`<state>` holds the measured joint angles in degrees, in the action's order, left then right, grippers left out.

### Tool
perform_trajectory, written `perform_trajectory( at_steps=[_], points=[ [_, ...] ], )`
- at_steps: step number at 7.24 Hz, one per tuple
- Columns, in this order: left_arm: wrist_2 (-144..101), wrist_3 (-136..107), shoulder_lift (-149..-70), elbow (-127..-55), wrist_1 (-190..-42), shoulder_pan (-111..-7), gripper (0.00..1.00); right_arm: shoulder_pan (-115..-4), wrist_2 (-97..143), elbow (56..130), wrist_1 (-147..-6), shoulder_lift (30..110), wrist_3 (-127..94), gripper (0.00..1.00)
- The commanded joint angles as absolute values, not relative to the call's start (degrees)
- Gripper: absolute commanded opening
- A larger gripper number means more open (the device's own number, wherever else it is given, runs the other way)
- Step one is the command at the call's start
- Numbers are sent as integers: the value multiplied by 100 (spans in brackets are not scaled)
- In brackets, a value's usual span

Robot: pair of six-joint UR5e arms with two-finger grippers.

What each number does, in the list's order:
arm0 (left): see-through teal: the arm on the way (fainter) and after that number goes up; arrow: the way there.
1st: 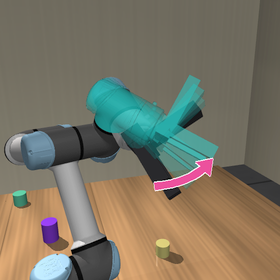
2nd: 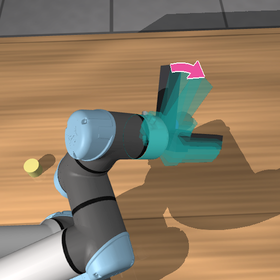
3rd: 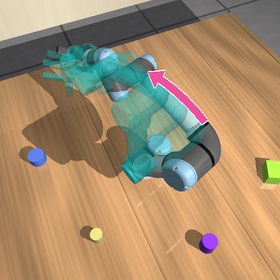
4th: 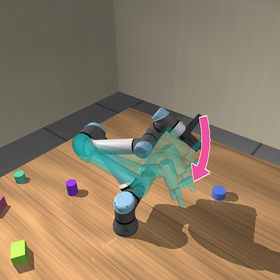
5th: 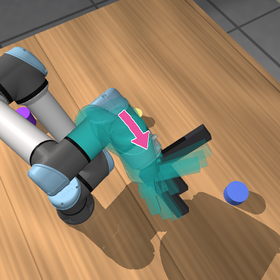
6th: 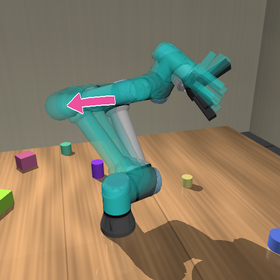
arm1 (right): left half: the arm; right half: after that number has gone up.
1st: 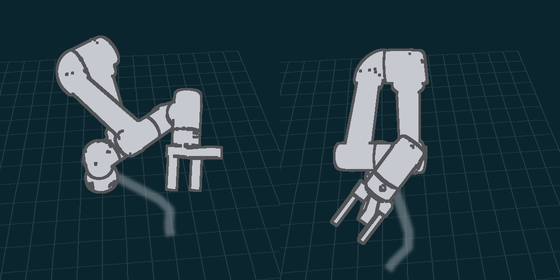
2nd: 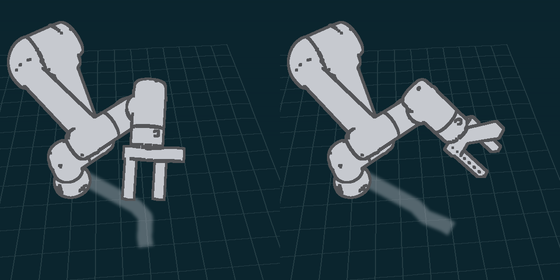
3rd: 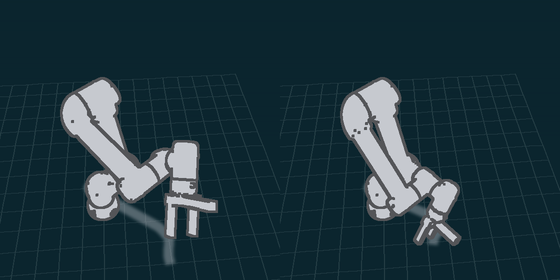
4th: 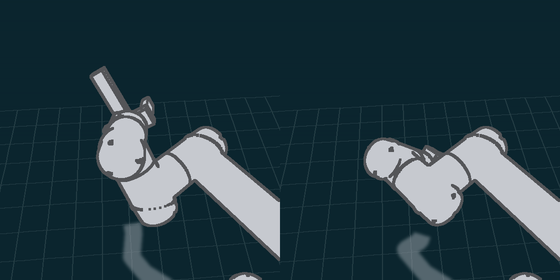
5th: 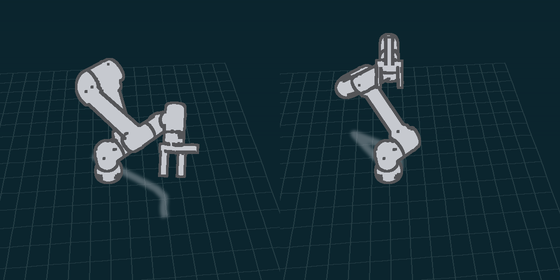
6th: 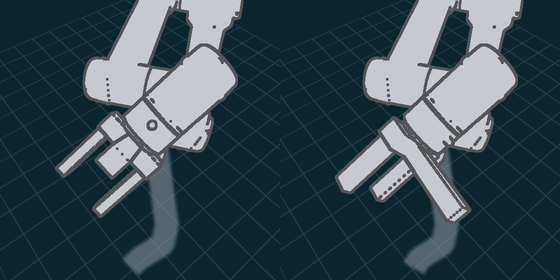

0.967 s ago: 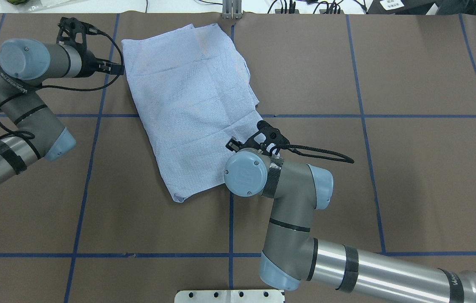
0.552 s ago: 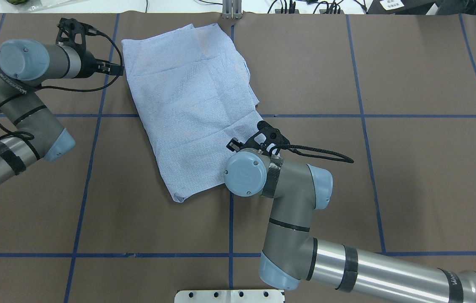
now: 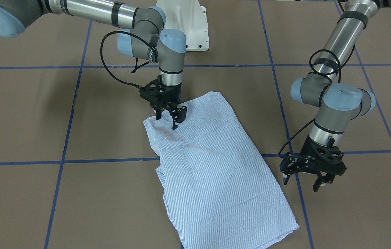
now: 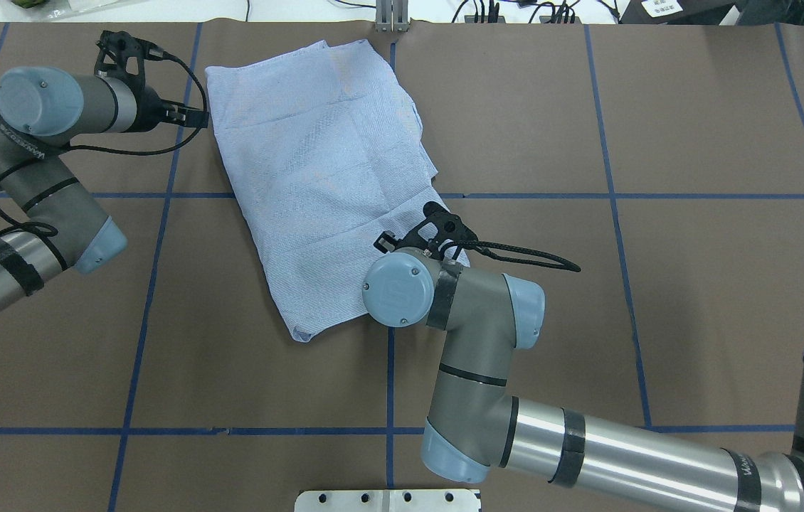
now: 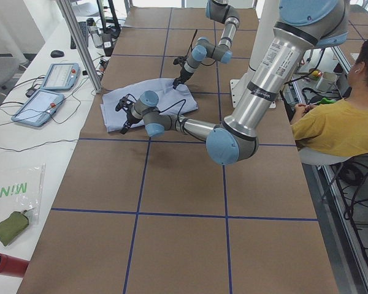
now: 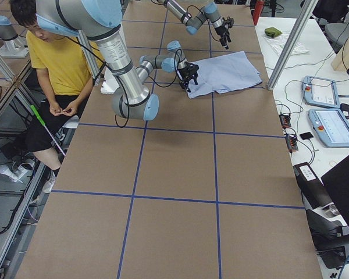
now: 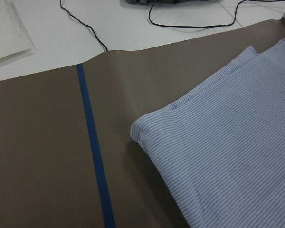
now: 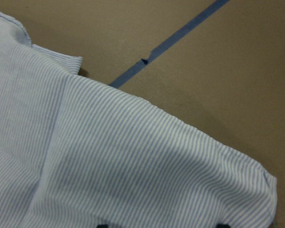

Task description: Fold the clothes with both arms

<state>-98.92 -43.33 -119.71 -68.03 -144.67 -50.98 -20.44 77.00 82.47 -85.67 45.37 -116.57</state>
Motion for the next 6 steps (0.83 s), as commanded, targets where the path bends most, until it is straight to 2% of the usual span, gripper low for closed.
perform_trajectory(
  at_steps=[1,2,3,6],
  points=[
    [-9896,-4333,-11971,-6803,-14467,-5089,100,-2048,7708,8174,-8561,4412,-11689,48],
    [-9888,-4333,-11971,-6794,-14467,-5089,100,-2057,7708,8174,-8552,4360,-11689,10],
    [-9888,-4333,-11953,-6803,-14467,-5080,100,-2057,7708,8174,-8552,4351,-11681,0],
    [-9896,-4342,-11866,-6855,-14607,-5080,100,-2057,7708,8165,-8569,4342,-11672,0]
  ],
)
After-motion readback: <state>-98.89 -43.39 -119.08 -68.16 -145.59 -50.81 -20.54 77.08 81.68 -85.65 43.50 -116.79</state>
